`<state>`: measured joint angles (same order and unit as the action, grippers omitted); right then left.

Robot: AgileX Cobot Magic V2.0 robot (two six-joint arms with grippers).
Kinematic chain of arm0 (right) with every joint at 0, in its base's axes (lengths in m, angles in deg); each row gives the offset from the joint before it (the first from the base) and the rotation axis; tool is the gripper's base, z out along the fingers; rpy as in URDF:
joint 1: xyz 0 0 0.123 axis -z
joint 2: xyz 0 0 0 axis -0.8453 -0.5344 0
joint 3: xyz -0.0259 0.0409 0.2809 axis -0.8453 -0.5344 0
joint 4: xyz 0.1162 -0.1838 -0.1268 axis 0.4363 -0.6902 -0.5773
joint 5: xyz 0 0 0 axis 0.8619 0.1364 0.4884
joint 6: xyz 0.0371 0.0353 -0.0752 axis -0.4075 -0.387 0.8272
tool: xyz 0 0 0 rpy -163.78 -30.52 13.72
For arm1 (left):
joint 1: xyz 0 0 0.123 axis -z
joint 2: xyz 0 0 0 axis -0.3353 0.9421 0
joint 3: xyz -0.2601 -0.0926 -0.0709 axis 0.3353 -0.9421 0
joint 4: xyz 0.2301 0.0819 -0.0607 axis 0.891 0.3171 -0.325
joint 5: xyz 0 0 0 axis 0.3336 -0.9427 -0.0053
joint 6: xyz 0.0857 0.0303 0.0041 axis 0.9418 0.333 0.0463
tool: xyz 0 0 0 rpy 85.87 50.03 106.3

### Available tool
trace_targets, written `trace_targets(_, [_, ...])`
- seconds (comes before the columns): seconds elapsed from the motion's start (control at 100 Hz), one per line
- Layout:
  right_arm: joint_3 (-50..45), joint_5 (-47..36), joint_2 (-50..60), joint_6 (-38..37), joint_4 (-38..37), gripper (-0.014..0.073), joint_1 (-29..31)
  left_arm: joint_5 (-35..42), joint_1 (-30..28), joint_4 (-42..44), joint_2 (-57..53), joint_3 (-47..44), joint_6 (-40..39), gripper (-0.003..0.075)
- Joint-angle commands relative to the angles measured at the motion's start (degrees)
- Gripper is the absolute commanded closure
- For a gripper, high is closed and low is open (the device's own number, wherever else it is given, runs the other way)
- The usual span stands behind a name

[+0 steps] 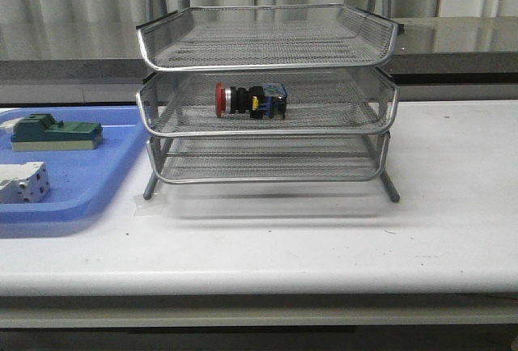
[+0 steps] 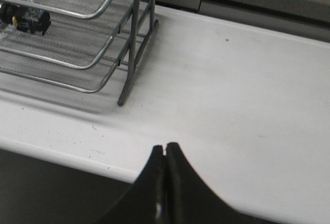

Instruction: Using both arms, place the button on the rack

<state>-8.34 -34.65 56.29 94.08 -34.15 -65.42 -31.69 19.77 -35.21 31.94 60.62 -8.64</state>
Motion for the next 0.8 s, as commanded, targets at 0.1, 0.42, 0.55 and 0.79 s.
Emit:
trace_targets(0.1, [-6.1,-11.5,6.7,-0.6,-0.7,0.0651,0.4,4.2,-0.2,-0.7,0.6,1.5,-0.5,0.0741])
trace_targets(0.42, [-20.5,-25.6,17.8,-2.6,-0.8,0.0651,0.5,4.2,-0.2,-0.7,0.6,1.5,-0.5,0.0741])
trace_targets(0.55, [-23.6,-28.5,17.7,-4.3,-1.1,0.0651,0.5,4.2,-0.2,-0.7,0.6,1.5,-0.5,0.0741])
trace_targets(0.79, [-25.4,-30.0,17.7,-5.7,-1.9,0.0651,0.5,4.2,-0.2,-0.7,0.6,1.5,-0.5,0.0741])
